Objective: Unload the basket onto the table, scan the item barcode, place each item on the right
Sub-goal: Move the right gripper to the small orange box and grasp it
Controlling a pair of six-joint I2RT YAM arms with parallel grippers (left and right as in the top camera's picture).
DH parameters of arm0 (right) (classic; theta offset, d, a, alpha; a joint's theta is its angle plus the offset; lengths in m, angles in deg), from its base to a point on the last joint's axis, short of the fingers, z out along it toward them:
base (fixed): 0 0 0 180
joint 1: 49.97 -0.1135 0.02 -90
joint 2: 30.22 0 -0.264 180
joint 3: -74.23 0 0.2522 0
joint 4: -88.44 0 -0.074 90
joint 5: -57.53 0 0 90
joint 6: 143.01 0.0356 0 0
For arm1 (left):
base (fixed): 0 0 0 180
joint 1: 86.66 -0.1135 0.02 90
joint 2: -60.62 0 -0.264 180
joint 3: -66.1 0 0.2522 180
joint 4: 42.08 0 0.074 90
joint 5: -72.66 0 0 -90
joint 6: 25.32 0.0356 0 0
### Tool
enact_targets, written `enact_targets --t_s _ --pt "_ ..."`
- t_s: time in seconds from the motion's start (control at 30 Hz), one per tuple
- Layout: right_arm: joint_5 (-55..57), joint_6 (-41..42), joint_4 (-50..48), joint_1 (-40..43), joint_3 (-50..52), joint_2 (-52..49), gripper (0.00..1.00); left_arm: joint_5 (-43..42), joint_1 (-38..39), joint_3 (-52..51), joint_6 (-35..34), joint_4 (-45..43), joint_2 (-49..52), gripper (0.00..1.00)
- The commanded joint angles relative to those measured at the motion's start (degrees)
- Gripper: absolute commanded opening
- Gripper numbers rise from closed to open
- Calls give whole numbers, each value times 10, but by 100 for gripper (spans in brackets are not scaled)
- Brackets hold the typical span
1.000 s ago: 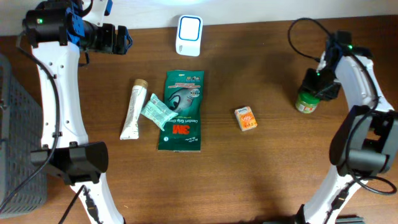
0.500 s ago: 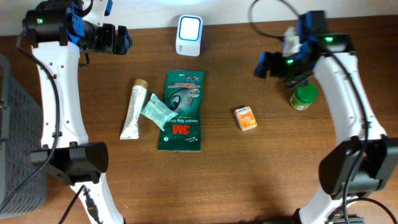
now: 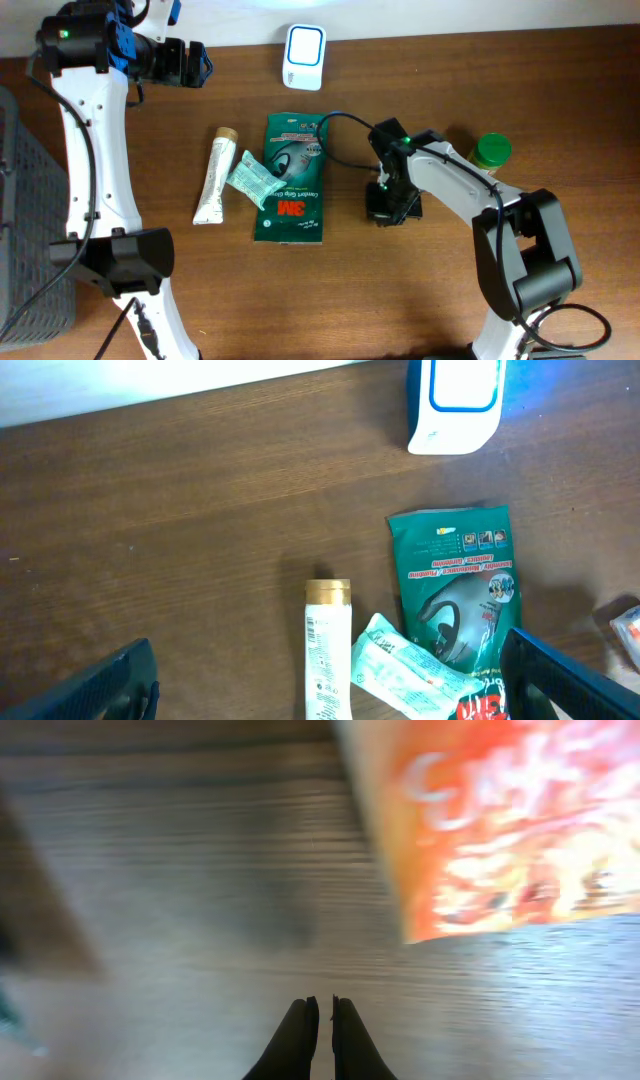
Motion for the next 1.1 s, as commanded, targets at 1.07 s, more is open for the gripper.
enact_targets --t_s 1.07 --pt "-55 41 -130 76 -37 -59 4 -6 1 7 5 -1 -10 99"
